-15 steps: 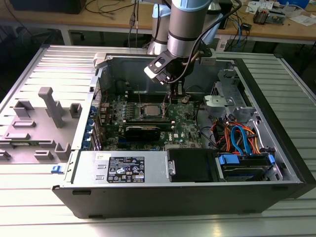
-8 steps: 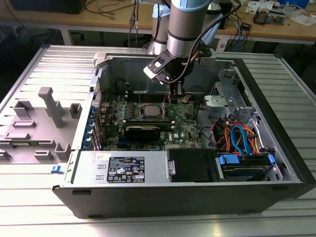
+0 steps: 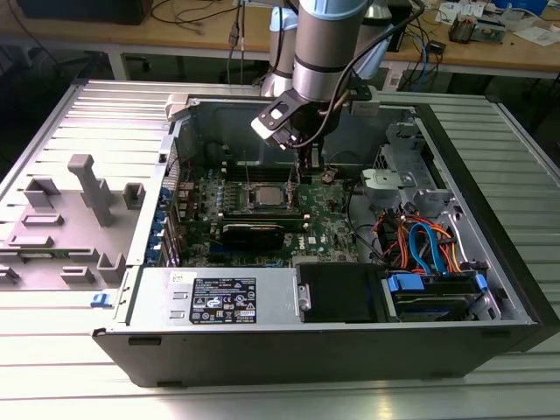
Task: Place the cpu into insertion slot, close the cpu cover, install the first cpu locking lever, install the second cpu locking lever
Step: 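Close the cpu cover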
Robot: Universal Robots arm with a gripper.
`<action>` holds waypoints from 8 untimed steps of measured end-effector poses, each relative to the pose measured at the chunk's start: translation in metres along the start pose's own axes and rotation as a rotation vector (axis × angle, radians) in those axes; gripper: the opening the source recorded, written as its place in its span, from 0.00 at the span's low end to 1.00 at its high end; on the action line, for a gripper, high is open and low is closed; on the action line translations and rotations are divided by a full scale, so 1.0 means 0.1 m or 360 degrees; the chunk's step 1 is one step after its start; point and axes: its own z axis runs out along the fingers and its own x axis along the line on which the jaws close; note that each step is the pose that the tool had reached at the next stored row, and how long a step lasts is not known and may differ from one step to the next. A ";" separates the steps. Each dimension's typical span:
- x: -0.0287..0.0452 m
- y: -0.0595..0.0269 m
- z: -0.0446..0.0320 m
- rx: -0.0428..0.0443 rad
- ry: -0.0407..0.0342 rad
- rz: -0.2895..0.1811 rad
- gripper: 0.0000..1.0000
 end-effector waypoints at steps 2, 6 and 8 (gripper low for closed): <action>0.000 -0.012 0.000 0.0000 0.0000 0.0000 0.11; 0.000 -0.044 0.000 0.0000 0.0000 0.0000 0.11; 0.000 -0.049 0.000 0.0000 0.0000 0.0000 0.11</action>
